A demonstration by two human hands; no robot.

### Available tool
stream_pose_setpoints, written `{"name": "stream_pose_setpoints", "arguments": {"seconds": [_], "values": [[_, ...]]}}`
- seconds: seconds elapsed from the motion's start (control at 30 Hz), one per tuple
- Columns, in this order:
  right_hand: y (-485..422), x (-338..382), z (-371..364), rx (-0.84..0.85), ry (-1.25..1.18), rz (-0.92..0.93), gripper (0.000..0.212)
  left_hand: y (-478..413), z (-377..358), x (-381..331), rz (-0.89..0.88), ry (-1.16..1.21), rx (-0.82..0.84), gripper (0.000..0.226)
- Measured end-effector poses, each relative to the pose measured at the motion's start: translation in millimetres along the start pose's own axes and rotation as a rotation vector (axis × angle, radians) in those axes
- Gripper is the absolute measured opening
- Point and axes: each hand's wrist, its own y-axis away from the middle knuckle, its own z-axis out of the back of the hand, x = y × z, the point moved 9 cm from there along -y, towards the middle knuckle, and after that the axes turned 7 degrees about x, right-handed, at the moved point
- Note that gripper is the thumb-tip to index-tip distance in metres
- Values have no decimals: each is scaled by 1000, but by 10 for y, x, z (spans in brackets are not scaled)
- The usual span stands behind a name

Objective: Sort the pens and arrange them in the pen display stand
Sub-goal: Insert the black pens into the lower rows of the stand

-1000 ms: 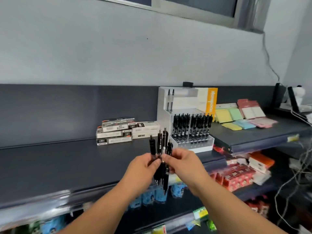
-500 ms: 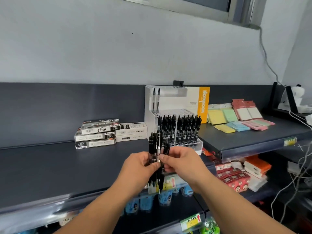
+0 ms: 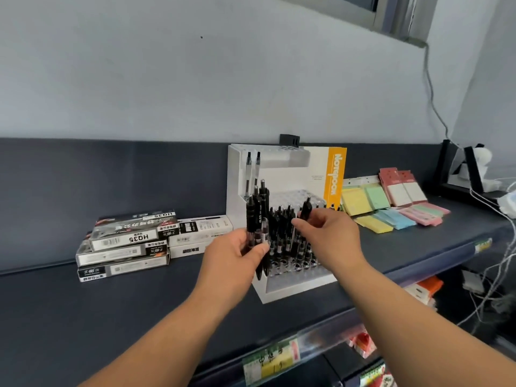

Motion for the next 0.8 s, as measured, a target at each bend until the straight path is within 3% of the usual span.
{"name": "stream_pose_setpoints", "arguments": {"seconds": [0.33,0.7,0.8], "values": [[-163,10,-164,197,263,6,38,-249,-170,17,24,-5,-17,9],[-436,120,-101,285,229,127,24,-444,-245,5,45,-134,-112,9],[-459,210,-119,312,327,196,31,-428,-240,-39,50,-169,-150,10]]}}
